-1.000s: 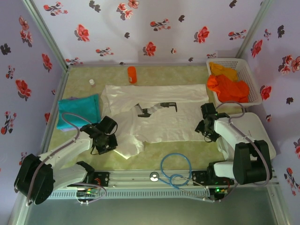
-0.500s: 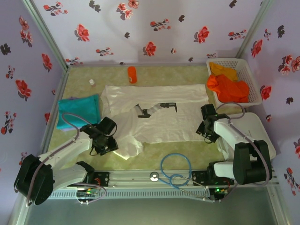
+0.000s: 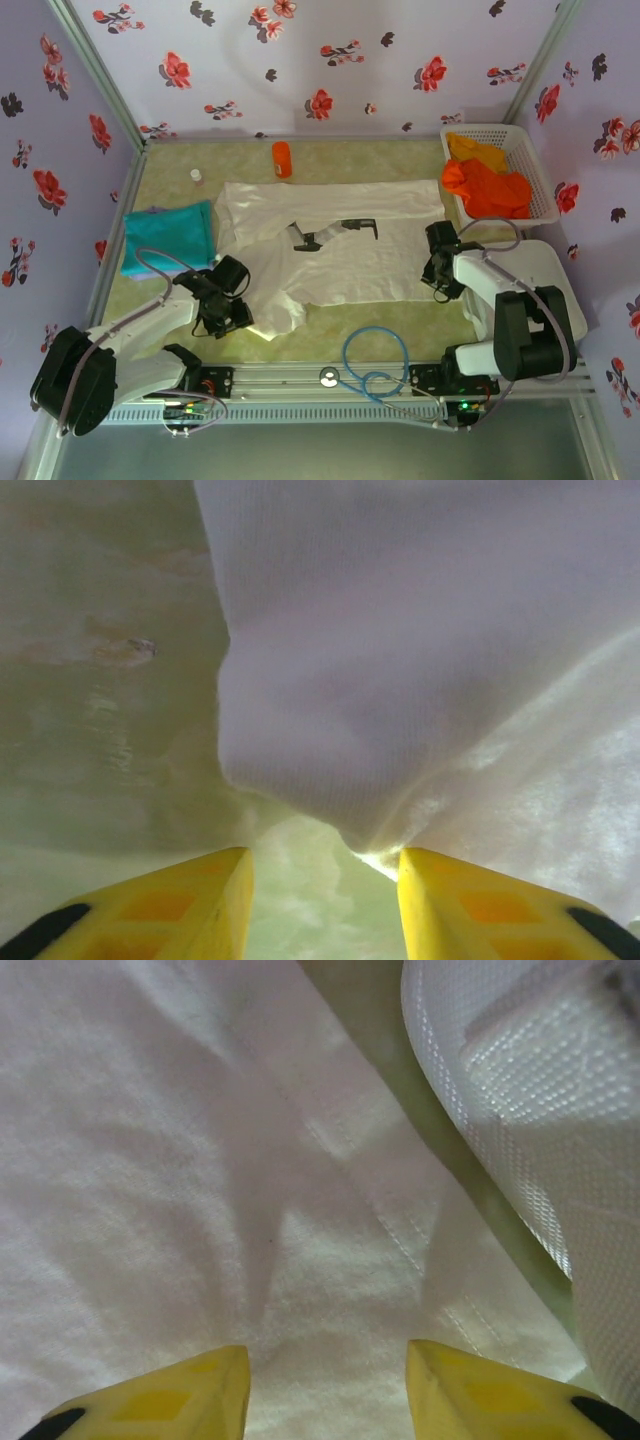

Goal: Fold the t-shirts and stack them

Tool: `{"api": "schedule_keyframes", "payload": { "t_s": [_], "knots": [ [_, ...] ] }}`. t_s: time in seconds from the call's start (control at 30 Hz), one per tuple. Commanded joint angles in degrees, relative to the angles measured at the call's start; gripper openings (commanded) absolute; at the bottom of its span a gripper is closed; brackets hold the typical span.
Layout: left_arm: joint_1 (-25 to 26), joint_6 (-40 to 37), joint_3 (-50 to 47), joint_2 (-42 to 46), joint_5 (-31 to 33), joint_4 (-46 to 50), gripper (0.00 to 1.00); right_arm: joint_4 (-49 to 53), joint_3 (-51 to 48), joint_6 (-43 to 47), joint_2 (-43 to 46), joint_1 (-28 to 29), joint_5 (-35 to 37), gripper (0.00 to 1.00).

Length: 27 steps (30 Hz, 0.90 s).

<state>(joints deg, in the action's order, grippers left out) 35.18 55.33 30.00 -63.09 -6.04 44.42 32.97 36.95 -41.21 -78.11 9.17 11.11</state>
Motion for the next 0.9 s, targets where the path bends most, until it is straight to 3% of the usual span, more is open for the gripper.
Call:
{"api": "schedule_keyframes", "payload": {
  "t_s": [0.0, 0.13, 0.2, 0.3, 0.37, 0.43, 0.47, 0.5, 0.57, 0.67, 0.73, 0.87],
  "knots": [
    [0.33, 1.14, -0.46, -0.37, -0.38, -2.41, 0.37, 3.1, -1.72, -1.43, -2.36, 0.49, -3.81, 0.38],
    [0.34, 1.45, 0.22, -0.54, 0.78, -3.55, 0.28, 3.39, -1.62, -1.42, -2.13, 0.56, -3.65, 0.24],
    [0.33, 1.45, 1.04, -0.47, 1.46, -3.47, 0.21, 3.64, -1.4, -1.18, -1.58, 0.65, -3.77, 0.13],
    [0.33, 1.27, 2.41, -0.54, 1.97, -2.74, 0.1, 4.44, -1.0, -0.73, 0.02, 0.69, -3.32, 0.03],
    [0.32, 1.01, 3.36, -0.59, 2.04, -2.09, 0.02, 4.99, -0.71, -0.38, 0.98, 0.74, -3.09, 0.0],
    [0.33, 0.67, 3.9, -0.58, 2.09, -1.46, 0.0, 5.4, -0.52, -0.08, 1.87, 0.76, -3.2, 0.0],
    [0.34, 0.66, 3.92, -0.56, 2.0, -1.12, 0.0, 5.59, -0.5, 0.37, 2.24, 0.76, -3.72, 0.05],
    [0.36, 0.57, 3.99, -0.53, 1.84, -0.77, 0.01, 6.31, -0.43, 0.64, 2.98, 0.85, -4.28, 0.2],
    [0.37, 0.57, 3.86, -0.04, 1.81, -0.01, 0.06, 7.57, -0.59, 0.52, 4.4, 1.64, -4.34, 0.38],
    [0.33, 0.57, 3.52, 1.02, 2.0, 0.22, 0.11, 8.92, -0.58, -0.3, 6.66, 4.67, -3.16, 0.56],
    [0.33, 0.57, 3.37, 1.15, 2.04, -0.22, 0.13, 8.87, -0.58, -0.99, 7.02, 6.8, -2.23, 0.62],
    [0.33, -0.08, 3.67, 0.0, 1.91, -0.56, 0.17, 8.62, -1.08, -1.44, 4.26, 7.63, -1.63, 0.62]
  ]
}}
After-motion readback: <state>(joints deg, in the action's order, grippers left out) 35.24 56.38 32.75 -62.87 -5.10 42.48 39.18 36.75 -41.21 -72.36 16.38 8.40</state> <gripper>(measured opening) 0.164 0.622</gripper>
